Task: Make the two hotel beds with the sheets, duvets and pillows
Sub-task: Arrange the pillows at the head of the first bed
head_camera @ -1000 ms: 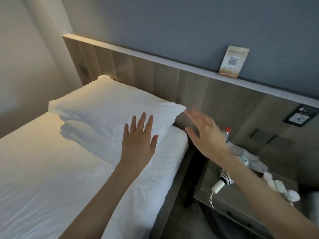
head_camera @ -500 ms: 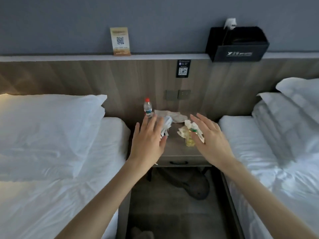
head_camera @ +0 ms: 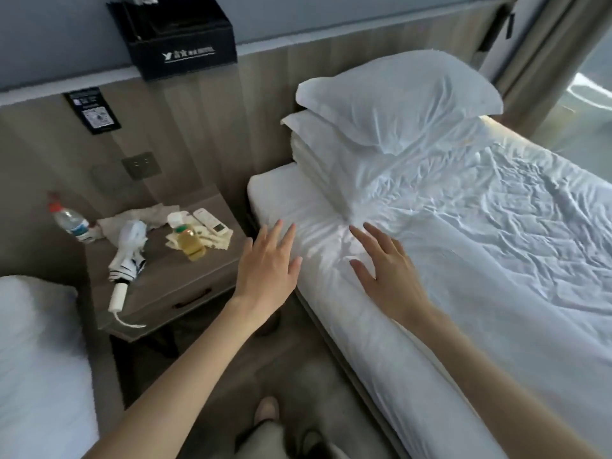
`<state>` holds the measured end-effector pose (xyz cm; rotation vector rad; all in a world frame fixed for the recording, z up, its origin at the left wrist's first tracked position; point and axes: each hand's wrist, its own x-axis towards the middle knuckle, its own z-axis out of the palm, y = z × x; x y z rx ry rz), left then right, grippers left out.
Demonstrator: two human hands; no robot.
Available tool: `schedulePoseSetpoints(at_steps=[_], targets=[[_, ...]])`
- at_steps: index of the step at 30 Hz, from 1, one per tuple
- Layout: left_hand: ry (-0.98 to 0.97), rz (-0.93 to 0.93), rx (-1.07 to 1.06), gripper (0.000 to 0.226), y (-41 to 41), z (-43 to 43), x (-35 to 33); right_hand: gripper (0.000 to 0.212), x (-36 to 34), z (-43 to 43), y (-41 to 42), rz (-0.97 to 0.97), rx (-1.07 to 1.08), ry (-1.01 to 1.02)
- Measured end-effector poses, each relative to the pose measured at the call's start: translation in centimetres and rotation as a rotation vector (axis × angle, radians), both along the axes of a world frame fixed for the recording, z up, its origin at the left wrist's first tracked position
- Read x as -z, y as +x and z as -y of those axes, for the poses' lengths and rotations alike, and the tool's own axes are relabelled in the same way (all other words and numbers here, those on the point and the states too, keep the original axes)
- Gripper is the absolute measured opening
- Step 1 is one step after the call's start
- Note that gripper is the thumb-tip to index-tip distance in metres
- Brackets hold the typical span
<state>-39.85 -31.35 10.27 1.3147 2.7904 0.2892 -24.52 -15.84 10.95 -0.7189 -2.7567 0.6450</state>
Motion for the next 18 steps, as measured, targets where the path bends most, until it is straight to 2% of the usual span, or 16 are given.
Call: schedulePoseSetpoints(at_steps=[11,18], targets=[[-0.031,0.190,0.322,0.060,3.2,-13.0,5.1,0.058,5.1,-6.0,11.1,0.217,0.423,-0.093],[-0.083,0.329,0.395,0.058,6.9,-17.9,7.8,0.057,7.4,-11.2,15.4,0.313,0.621,-0.125]])
